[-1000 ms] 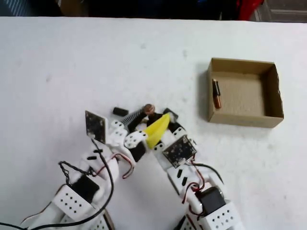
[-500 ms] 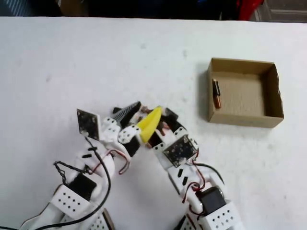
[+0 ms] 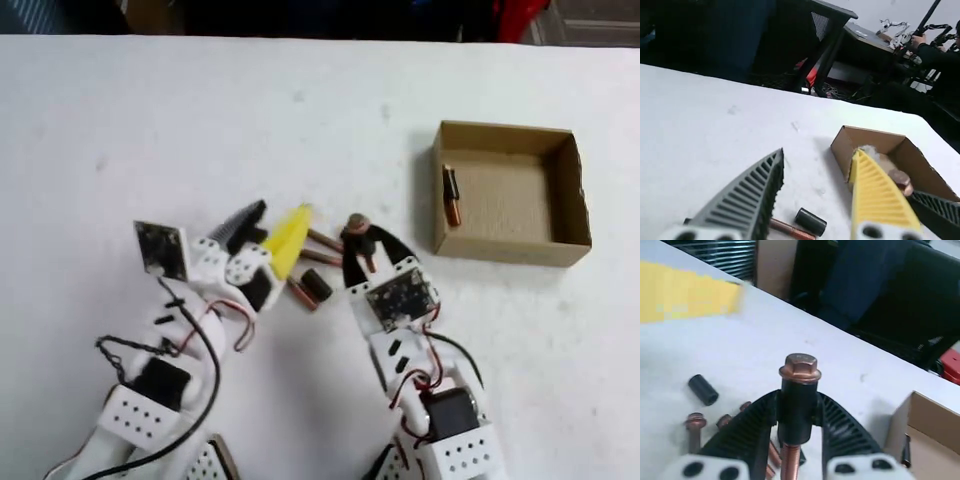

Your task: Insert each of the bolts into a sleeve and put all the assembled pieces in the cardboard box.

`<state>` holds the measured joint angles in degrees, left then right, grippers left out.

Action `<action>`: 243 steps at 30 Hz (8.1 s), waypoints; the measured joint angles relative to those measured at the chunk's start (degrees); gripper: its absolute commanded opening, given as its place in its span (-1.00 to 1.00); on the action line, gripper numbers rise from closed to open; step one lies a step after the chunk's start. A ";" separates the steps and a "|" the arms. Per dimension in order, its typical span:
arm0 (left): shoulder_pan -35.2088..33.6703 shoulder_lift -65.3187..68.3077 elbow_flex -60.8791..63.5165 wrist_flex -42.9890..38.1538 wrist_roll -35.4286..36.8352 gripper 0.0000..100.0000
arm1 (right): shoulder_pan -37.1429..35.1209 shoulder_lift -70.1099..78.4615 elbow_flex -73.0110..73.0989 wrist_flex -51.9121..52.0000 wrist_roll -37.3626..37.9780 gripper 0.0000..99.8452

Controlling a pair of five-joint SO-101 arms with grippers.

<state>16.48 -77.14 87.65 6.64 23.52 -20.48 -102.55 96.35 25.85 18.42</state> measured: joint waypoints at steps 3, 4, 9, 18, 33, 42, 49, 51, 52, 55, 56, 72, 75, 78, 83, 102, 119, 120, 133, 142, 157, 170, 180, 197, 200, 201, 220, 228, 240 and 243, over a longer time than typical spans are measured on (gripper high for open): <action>-3.08 -2.46 -4.75 9.58 0.00 -0.91 | 1.85 0.00 0.00 2.37 0.00 -0.97; -3.96 -3.60 -6.59 13.36 -0.18 -0.96 | 2.20 0.00 0.00 3.25 0.00 -0.97; -5.19 -10.81 -12.04 31.38 -7.21 -0.96 | 5.45 0.00 0.00 4.31 0.00 -0.97; -10.11 -24.70 -12.13 51.08 -13.01 -0.96 | 12.40 0.00 -5.89 18.11 0.00 -0.97; -13.19 -25.32 -5.63 58.46 -19.43 -0.96 | 17.14 19.87 -28.84 27.69 -0.09 -0.97; -13.19 -24.97 -0.26 58.99 -20.22 -0.96 | 23.12 52.66 -50.55 27.69 -0.09 -0.97; -13.19 -25.23 0.44 58.99 -22.33 -0.96 | 28.40 78.33 -66.29 27.69 -0.09 -0.97; -13.19 -25.23 0.44 58.99 -22.42 -0.96 | 29.27 84.84 -71.12 27.69 -0.09 -0.97; -13.19 -25.23 0.44 58.99 -22.42 -0.96 | 29.54 88.18 -73.58 27.69 -0.09 -0.97; -13.19 -25.23 0.44 58.99 -22.68 -0.96 | 30.24 96.53 -80.88 27.78 -0.09 -0.97; -13.19 -25.23 0.44 58.99 -22.68 -0.96 | 30.42 99.16 -83.34 27.78 -0.09 -0.97; -13.19 -24.97 4.75 53.54 -22.68 -0.96 | 30.59 131.34 -112.79 27.78 -0.09 -0.96; -13.19 -24.97 4.75 53.54 -22.68 -0.96 | 30.59 136.26 -117.54 27.78 -0.09 -0.96; -13.19 -24.97 4.75 53.54 -22.68 -0.96 | 30.59 140.84 -121.67 27.78 -0.09 -0.96; -13.19 -24.97 4.75 53.54 -22.68 -0.96 | 30.59 146.64 -127.47 30.86 -0.09 -0.93; -13.27 -24.97 4.75 53.54 -22.68 -0.96 | 30.59 153.23 -151.74 50.90 -0.09 -0.71; -16.53 -24.97 4.75 53.54 -22.77 -0.96 | 25.85 153.14 -177.14 71.21 -0.18 -0.71; -16.53 -24.97 4.75 53.54 -22.77 -0.96 | 25.85 153.05 -177.14 71.21 -0.18 -0.71; -16.53 -24.97 4.84 53.54 -22.77 -0.96 | 21.98 126.15 -157.45 71.47 -0.18 -0.71; -18.29 -24.88 4.84 53.54 -22.68 -0.96 | 10.73 107.60 -135.47 71.47 -0.18 -0.71; -18.99 -24.88 4.84 53.54 -22.77 -0.96 | 3.69 94.59 -103.30 67.34 -0.18 -0.71; -18.99 -24.88 4.84 53.54 -22.77 -0.96 | 3.69 94.68 -85.27 47.30 2.29 -0.71; -18.99 -24.88 4.84 53.54 -22.77 -0.96 | 3.60 94.68 -77.98 39.12 16.62 -0.71; -18.99 -24.88 4.84 53.54 -22.77 -0.96 | 0.09 108.31 -81.67 37.98 17.32 -0.71; -18.99 -24.88 4.84 53.54 -22.77 -0.95 | 0.18 110.24 -81.76 37.98 20.40 -0.71; -18.99 -24.88 4.84 53.54 -22.77 -0.95 | 0.35 110.95 -81.76 37.89 21.45 -0.71; -18.99 -24.88 4.84 52.13 -22.77 -0.95 | 3.87 119.65 -82.46 30.15 23.12 -0.71; -18.99 -24.88 4.84 52.13 -22.77 -0.95 | 3.78 120.09 -82.99 29.10 23.12 -0.71; -18.99 -24.88 4.84 52.13 -22.77 -0.95 | 2.02 120.62 -84.04 29.10 23.12 -0.71; -18.99 -24.88 4.84 52.13 -22.77 -0.95 | 2.11 122.99 -85.01 28.92 23.12 -0.71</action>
<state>-2.51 -102.02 92.48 58.77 0.75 -18.37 20.44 11.34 54.77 41.54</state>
